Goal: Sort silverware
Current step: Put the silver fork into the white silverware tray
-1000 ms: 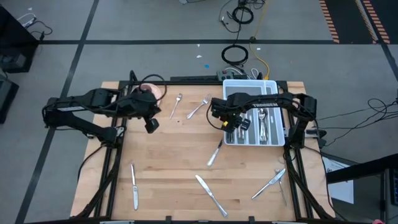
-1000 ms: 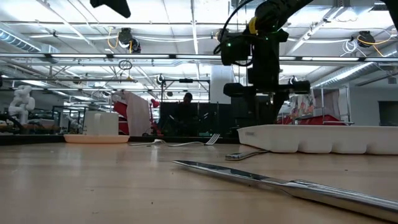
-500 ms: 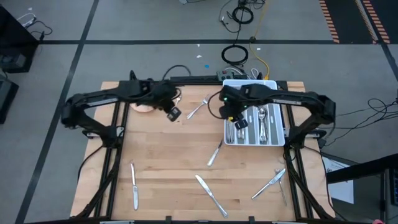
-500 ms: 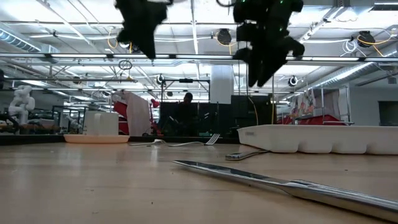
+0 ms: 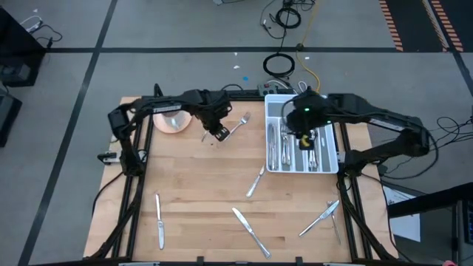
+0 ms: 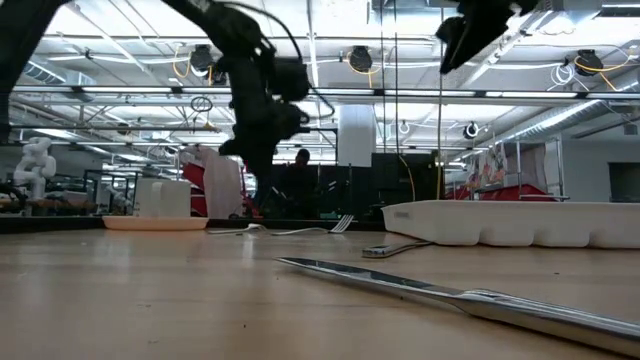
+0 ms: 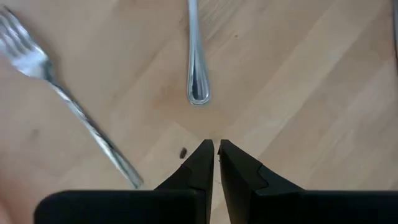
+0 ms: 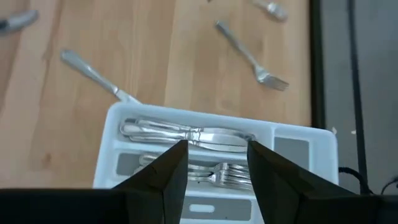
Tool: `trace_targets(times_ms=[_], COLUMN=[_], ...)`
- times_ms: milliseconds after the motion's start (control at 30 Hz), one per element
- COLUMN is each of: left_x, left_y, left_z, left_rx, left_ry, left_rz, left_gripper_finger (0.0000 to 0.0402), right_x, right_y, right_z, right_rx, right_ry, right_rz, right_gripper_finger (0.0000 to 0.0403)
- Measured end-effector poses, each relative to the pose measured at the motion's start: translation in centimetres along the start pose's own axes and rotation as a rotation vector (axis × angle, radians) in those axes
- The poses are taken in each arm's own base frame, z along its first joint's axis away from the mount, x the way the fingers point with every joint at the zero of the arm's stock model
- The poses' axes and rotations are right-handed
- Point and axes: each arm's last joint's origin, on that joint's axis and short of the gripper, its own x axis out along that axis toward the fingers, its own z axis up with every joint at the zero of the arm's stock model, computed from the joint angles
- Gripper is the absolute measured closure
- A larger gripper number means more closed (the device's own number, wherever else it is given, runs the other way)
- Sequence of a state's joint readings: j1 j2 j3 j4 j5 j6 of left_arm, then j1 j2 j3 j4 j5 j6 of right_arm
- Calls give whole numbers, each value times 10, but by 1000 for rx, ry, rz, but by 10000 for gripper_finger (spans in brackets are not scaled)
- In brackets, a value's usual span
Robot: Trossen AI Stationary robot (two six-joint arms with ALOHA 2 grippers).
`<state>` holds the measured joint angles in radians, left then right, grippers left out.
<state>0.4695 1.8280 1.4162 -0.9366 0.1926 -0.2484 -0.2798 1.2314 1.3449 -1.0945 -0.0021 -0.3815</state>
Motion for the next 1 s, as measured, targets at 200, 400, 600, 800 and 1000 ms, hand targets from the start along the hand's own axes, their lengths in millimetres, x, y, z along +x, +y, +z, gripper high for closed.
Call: trace_targets(times_ms=[200, 400, 600, 800, 1000], left_x=[12, 12, 11, 10, 7], left_y=[14, 12, 11, 12, 32], left_z=[7, 10, 11, 11, 15], left_rx=[-70, -39, 111, 123, -33], left_ry=[23, -26, -11, -11, -55], left_rz=[-38, 15, -133, -183, 77], left_gripper_finger=[362, 359, 339, 249, 168], right_x=[-26, -32, -26, -16, -13], right_y=[4, 4, 3, 2, 1], right_z=[-9, -11, -8, -5, -4], right_rx=[55, 93, 93, 107, 152], right_ry=[-79, -100, -83, -54, -45], right_rz=[-34, -41, -39, -29, -20], right_gripper_finger=[247, 247, 247, 247, 247])
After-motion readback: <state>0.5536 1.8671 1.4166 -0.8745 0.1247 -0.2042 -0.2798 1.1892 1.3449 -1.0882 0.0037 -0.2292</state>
